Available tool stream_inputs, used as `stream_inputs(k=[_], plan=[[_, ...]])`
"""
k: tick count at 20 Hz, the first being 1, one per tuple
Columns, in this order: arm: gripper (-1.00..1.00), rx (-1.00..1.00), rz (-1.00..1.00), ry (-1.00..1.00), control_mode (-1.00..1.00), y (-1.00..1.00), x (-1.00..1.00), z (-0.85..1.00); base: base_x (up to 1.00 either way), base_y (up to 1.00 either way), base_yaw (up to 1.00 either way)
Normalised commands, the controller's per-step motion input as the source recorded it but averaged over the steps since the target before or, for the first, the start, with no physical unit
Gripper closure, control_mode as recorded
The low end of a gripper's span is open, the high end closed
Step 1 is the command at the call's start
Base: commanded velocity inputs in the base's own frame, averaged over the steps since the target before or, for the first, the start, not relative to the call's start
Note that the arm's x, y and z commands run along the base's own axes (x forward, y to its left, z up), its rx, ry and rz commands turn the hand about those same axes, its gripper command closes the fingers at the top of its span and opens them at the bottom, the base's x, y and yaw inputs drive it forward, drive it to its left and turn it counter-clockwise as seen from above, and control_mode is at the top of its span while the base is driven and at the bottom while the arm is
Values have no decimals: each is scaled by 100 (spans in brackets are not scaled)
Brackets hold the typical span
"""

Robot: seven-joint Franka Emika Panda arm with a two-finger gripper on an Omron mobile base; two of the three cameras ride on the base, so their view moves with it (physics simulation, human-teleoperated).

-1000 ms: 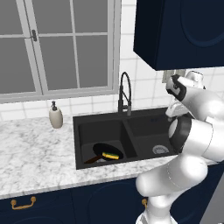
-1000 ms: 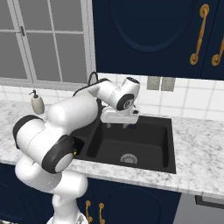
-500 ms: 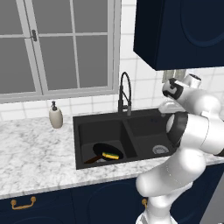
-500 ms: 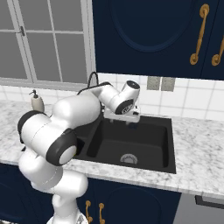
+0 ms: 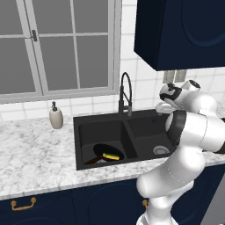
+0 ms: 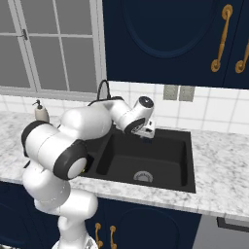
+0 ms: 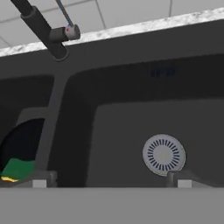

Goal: Pick the pan and sponge and place them into the sink. Then turn on the water.

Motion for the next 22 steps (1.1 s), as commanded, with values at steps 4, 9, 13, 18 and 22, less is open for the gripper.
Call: stream_inputs(k=[4, 9, 13, 18, 22], plan=[[-100, 16, 0, 0, -100, 0, 6, -7, 0, 0, 0], [-100, 44, 0, -1, -100, 0, 12, -1, 0, 0, 0], [-100, 37, 0, 0, -100, 1, 16, 0, 0, 0, 0], [-100, 11, -1, 0, -100, 10, 16, -7, 0, 0, 0], [-100, 0, 0, 0, -100, 2, 2, 0, 0, 0, 0]])
